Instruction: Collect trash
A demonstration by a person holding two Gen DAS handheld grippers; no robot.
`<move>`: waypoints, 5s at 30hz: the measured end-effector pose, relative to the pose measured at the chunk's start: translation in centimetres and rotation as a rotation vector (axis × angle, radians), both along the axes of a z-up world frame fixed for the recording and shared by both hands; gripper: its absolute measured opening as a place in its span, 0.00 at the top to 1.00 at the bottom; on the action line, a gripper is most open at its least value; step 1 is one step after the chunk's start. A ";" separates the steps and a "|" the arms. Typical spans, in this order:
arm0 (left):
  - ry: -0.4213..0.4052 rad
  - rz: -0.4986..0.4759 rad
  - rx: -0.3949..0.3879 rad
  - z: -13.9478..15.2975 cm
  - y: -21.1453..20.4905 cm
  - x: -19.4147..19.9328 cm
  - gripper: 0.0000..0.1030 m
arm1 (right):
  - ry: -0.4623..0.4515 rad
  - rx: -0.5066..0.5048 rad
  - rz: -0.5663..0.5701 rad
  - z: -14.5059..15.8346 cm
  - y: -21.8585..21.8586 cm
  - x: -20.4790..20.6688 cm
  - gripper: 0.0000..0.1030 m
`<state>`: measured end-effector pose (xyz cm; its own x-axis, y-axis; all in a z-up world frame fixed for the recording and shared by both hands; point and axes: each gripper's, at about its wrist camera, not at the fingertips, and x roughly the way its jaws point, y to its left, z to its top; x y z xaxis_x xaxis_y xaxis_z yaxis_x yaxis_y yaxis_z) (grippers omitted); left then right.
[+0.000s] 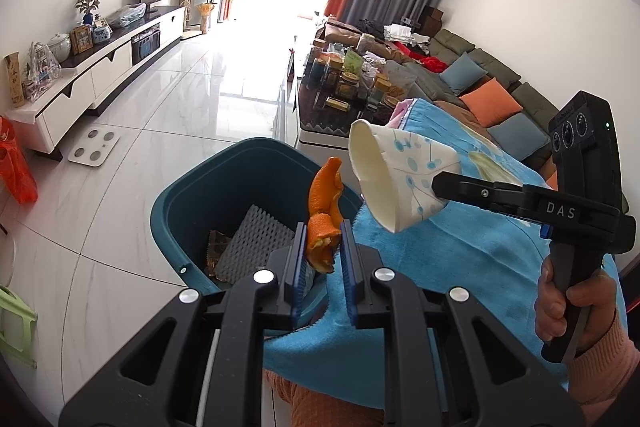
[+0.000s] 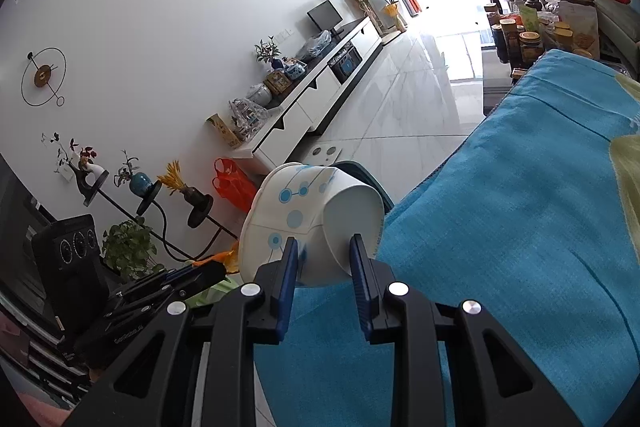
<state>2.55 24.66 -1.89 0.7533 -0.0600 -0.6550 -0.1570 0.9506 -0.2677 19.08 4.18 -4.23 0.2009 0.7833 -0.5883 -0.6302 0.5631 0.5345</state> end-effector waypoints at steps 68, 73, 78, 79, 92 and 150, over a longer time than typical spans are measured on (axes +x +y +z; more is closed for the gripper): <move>-0.086 -0.556 0.070 -0.5 -22.6 6.5 0.20 | -0.159 -0.209 -0.635 2.3 -28.7 -0.6 0.42; -0.037 -0.646 0.093 -1.0 -27.5 8.1 0.22 | -0.126 -0.200 -0.732 1.2 -32.9 0.8 0.42; 0.018 -0.697 0.107 -1.8 -31.0 9.8 0.28 | -0.092 -0.220 -0.769 -0.3 -35.2 3.1 0.43; 0.031 -0.708 0.110 -2.0 -31.6 10.1 0.32 | -0.078 -0.218 -0.770 -0.6 -35.4 3.5 0.43; 0.161 -0.765 0.088 -4.0 -35.0 12.3 0.73 | 0.000 -0.203 -0.741 -3.2 -36.8 5.5 0.80; 0.056 -0.545 0.042 -1.9 -23.8 5.1 0.88 | -0.098 0.007 -0.516 -0.7 -27.9 -8.0 0.85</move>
<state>7.63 0.84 -3.83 0.5843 -0.4048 -0.7034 0.3480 0.9080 -0.2334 11.07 -23.74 -4.89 0.6151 0.5718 -0.5429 -0.3190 0.8102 0.4918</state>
